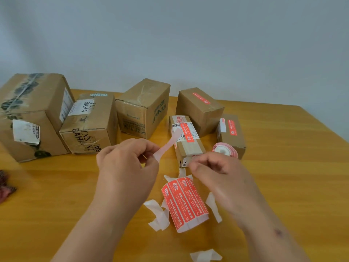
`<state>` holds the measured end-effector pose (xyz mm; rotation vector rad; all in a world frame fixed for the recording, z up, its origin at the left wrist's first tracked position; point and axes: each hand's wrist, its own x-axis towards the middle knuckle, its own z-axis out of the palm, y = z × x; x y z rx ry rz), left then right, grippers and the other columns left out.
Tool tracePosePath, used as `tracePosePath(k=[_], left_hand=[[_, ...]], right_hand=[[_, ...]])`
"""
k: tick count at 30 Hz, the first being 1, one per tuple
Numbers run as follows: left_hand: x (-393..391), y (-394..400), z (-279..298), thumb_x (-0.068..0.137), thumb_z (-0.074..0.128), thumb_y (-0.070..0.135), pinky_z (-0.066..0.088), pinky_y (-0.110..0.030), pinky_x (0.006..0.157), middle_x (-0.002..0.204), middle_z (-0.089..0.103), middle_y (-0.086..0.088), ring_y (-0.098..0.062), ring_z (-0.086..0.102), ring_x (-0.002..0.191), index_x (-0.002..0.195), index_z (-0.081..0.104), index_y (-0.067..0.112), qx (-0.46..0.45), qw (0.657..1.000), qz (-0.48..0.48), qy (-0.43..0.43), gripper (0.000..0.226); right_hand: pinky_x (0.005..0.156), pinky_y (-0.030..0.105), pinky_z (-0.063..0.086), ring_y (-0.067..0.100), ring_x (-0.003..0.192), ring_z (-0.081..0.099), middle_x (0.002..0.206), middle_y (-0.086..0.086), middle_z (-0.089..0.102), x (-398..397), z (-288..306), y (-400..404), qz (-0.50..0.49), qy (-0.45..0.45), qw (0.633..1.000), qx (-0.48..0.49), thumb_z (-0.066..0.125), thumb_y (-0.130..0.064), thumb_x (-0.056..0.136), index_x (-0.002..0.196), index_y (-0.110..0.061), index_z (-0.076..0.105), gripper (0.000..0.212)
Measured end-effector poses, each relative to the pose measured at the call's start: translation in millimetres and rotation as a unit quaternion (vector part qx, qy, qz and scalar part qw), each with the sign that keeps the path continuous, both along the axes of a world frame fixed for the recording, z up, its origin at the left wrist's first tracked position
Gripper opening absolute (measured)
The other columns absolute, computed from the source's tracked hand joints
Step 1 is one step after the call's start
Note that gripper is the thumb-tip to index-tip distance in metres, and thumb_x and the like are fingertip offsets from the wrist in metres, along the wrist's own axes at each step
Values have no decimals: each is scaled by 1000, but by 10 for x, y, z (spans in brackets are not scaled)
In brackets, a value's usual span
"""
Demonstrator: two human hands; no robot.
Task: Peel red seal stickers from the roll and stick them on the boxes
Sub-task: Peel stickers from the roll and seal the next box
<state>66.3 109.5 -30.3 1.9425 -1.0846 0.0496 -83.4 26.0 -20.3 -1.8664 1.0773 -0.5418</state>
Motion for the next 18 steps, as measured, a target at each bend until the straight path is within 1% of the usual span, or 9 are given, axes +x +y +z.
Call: tracePosePath(k=[2,3,6,7,9,11,13,15,18], left_hand=[[-17,-7,-13,79,71,11,39,-43,95,72,60,21,-1,57,72,77,62,39,9,999,-6,-46,29],[-23,-6,-22,80,72,13,33,-39,97,73,62,20,-2,57,73,78,65,36,19,998,-3,-66,25],[-17,1,-58,78,75,15,30,-42,99,79,66,17,-6,61,79,81,70,32,40,991,-8,-125,18],[-1,8,-73,77,75,15,30,-43,99,80,67,17,-7,62,80,80,71,32,44,989,-11,-141,18],[44,21,-93,75,76,14,29,-43,99,81,67,17,-8,63,79,80,72,32,45,985,-12,-166,19],[83,27,-111,76,74,13,28,-43,99,80,67,16,-8,63,78,79,72,32,35,983,-10,-182,20],[107,29,-125,78,68,14,28,-43,98,79,66,16,-8,63,78,79,73,32,23,981,-10,-194,18],[128,30,-136,77,64,17,28,-43,99,80,66,15,-9,63,79,79,73,32,15,979,-16,-204,17],[156,31,-155,76,64,17,28,-44,99,80,66,15,-9,64,80,79,73,31,3,976,-32,-216,18]], right_hand=[[61,16,46,4,70,65,77,-7,68,129,26,59,9,-8,1000,18,61,-51,82,80,-26,65,25],[62,20,47,7,69,66,76,-4,68,195,25,76,3,-16,1000,15,61,-56,80,80,-23,64,33],[69,29,50,17,71,64,77,4,67,322,9,68,-42,-52,998,10,58,-61,79,82,-12,63,50],[71,31,51,18,69,63,75,4,67,344,6,49,-60,-65,996,18,58,-59,81,81,-11,64,49],[69,31,52,14,62,62,70,2,67,378,-3,-2,-85,-86,992,43,60,-50,86,79,-12,66,39],[65,28,51,10,62,62,67,-1,68,399,-26,-47,-93,-91,990,62,62,-40,87,77,-15,67,28],[64,27,48,11,64,62,67,-2,69,410,-52,-87,-97,-96,987,86,63,-33,86,76,-17,68,20],[64,28,47,11,64,61,65,-2,68,415,-70,-120,-101,-100,984,106,63,-29,85,75,-17,68,16],[66,29,48,11,64,60,61,-4,66,423,-95,-172,-106,-101,982,120,63,-26,86,74,-17,68,16]])
